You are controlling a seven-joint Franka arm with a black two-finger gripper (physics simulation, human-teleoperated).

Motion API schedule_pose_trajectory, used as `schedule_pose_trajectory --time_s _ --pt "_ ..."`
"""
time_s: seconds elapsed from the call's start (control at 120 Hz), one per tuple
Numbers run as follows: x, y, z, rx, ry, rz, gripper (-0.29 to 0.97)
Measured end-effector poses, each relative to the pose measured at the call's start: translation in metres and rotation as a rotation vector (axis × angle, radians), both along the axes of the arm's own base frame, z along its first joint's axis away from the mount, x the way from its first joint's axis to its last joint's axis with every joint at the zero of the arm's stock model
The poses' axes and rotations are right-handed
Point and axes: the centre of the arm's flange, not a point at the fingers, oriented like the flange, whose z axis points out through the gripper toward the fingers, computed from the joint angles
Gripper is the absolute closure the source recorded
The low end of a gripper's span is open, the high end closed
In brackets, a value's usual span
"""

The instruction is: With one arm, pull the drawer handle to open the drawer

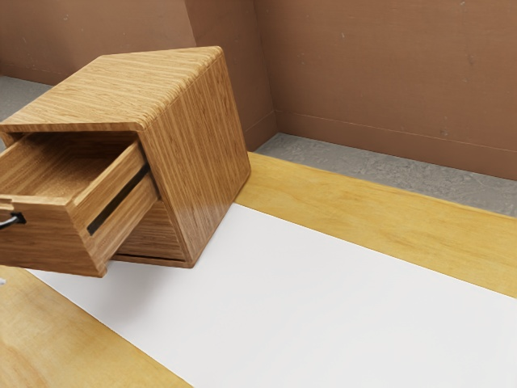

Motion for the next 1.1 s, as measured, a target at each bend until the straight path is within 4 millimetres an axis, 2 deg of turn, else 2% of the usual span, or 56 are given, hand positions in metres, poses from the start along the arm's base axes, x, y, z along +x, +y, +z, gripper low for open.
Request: schedule_pose_trajectory --time_s 0.3,0.433,0.6,0.85,0.967,1.1 --pt "-0.021 -0.007 0.001 -0.005 -0.002 0.017 0.0" --pt "-0.024 -0.019 0.003 0.017 0.005 0.014 0.0" --pt "-0.036 -0.023 0.006 0.023 -0.004 0.027 0.0" --pt "-0.043 -0.033 0.011 0.041 -0.006 0.025 0.0" --pt "-0.039 -0.053 0.018 0.076 -0.007 0.006 0.0" --pt "-0.015 -0.108 0.022 0.135 0.006 -0.078 0.0"
